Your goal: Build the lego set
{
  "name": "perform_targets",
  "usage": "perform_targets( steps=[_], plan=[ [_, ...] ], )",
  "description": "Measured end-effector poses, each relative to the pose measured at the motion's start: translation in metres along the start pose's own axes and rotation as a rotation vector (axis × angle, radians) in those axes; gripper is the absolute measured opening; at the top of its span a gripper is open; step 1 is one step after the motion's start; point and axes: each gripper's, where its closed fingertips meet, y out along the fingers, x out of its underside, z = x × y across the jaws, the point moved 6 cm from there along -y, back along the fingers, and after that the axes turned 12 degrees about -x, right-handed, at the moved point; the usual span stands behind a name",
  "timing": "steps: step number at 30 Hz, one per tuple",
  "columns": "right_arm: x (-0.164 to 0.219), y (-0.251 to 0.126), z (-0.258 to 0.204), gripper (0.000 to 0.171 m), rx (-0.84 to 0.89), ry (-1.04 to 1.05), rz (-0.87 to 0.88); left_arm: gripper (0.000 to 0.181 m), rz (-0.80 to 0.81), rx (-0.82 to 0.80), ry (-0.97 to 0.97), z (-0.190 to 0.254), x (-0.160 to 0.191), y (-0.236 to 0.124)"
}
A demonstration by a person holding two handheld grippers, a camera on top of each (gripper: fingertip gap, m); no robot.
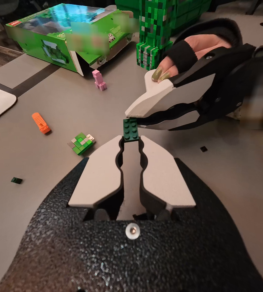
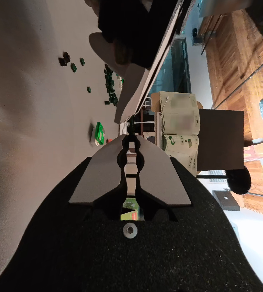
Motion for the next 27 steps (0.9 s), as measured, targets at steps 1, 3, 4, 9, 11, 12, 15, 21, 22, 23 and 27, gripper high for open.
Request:
perform_targets(
  steps=[1,3,4,9,11,12,15,21,22,23,27],
  plan=[
    [0.000,0.000,0.000,0.006,0.006,-0.004,-0.004,0.016,0.007,-0.007,0.003,0.000,0.000,0.000],
    [0.000,0.000,0.002,0.006,0.031,-0.010,-0.014,0.017,0.031,-0.018,-0.005,0.000,-0.002,-0.001],
    [0.000,0.000,0.003,0.006,0.037,-0.010,-0.016,0.017,0.038,-0.021,-0.008,0.000,-0.003,-0.002],
    [0.000,-0.002,0.004,0.006,0.039,-0.005,-0.010,0.022,0.071,0.004,-0.009,0.002,-0.007,-0.003],
    [0.000,-0.002,0.003,0.006,0.030,-0.003,-0.002,0.017,0.065,-0.015,0.000,0.001,-0.007,-0.004],
    [0.000,-0.001,0.002,0.006,0.026,-0.006,-0.005,0.017,0.060,-0.022,0.008,0.001,-0.006,-0.003],
    [-0.001,-0.001,0.001,0.006,0.018,-0.010,-0.002,0.017,0.047,-0.028,0.019,0.002,-0.005,-0.003],
    [-0.001,-0.002,0.000,0.007,0.007,0.045,0.028,0.016,0.035,-0.038,0.055,0.002,-0.004,-0.004],
    [-0.001,-0.002,0.000,0.010,-0.015,0.083,0.045,0.016,0.033,-0.044,0.058,0.002,-0.004,-0.004],
    [0.001,-0.002,0.000,0.017,-0.047,0.127,0.059,0.016,0.030,-0.049,0.061,0.001,-0.003,-0.003],
    [0.013,-0.002,0.002,0.026,-0.090,0.314,0.098,0.016,0.041,-0.090,0.053,-0.009,0.003,-0.008]
  ],
)
